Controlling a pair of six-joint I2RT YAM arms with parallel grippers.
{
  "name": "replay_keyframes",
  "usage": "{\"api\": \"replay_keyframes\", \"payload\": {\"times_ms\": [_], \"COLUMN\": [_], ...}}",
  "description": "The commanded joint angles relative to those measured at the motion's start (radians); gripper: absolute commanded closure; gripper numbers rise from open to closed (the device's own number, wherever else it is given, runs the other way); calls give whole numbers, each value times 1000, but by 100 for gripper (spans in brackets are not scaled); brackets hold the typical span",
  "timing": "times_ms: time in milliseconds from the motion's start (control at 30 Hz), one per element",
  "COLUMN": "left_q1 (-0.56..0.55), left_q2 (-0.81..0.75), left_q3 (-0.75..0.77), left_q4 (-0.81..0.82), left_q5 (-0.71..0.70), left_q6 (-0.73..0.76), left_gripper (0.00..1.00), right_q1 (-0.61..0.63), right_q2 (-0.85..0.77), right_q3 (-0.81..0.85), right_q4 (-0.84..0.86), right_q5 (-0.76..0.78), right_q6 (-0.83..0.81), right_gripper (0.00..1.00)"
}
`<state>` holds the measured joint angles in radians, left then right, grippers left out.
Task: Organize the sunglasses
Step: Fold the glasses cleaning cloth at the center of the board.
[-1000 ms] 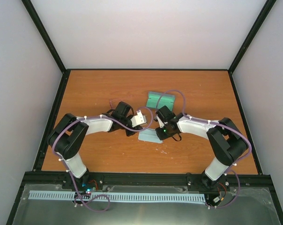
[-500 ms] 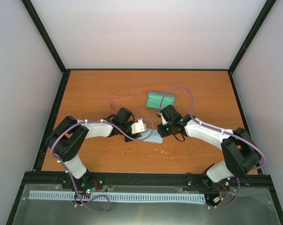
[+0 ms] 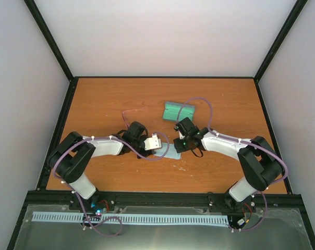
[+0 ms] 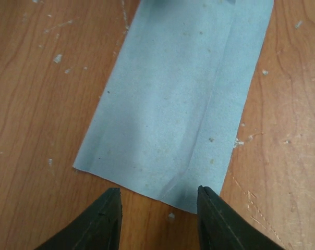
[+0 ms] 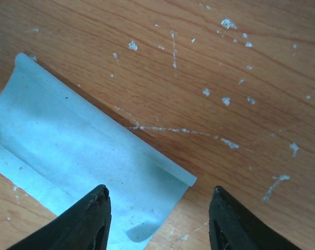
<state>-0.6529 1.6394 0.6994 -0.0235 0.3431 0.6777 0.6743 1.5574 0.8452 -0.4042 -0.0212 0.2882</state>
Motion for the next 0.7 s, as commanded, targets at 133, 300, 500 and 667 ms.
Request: {"api": "replay_keyframes", "payload": {"times_ms": [133,300,500,667], "left_q1": [31,133,160,160], "left_q2": [-117,-84,-28,2], "left_q3": [52,151,190,207], "left_q4": [28,-17,-22,-27], "left_q5": [59,146,132,140], "left_q6": [-118,-191,-192,-189], "left_gripper": [46,38,35,35], "right_q1": [-2,-25,-30,-30], "right_q2": [28,61,108,150], "right_q3": [19,19,38,50], "right_q4": [10,7,10,11], "right_q5": [112,89,41,8], "right_q6": [-22,-21,-18,-19], "right_gripper": [45,46,49,65]}}
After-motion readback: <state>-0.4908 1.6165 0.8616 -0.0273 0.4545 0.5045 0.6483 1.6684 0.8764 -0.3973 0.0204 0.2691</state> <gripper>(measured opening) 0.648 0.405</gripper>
